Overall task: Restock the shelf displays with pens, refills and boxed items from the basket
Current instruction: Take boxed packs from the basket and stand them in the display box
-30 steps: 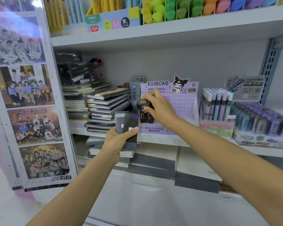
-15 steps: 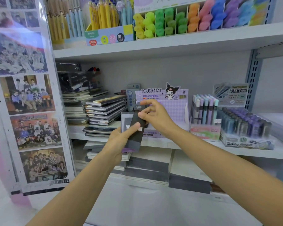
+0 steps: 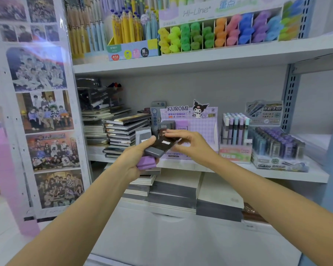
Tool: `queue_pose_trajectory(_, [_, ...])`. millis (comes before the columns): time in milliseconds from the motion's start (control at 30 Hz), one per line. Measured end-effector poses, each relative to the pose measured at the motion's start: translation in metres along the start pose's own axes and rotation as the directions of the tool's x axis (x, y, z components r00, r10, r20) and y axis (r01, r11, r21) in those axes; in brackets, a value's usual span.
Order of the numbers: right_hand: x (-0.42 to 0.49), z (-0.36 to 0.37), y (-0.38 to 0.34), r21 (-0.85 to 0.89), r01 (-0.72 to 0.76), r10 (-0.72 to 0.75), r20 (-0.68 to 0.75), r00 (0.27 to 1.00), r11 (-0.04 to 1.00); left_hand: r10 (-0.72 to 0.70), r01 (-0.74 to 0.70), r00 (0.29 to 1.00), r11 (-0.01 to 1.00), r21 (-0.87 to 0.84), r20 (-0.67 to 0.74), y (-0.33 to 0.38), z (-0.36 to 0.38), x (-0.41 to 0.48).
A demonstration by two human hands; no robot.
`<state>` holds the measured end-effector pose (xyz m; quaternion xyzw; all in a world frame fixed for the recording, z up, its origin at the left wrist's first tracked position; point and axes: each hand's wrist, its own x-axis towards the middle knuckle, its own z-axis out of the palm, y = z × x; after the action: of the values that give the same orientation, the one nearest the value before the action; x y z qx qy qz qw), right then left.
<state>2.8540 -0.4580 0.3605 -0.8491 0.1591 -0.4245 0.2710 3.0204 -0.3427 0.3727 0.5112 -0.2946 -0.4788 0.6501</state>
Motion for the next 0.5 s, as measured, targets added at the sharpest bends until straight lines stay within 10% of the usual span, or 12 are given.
queue_pose_trajectory(500, [-0.012, 0.017, -0.023, 0.305, -0.185, 0.167, 0.084, 0.982, 0.934, 0.298, -0.290, 0.954, 0.944, 0.159, -0.026, -0.010, 0.002, -0.009])
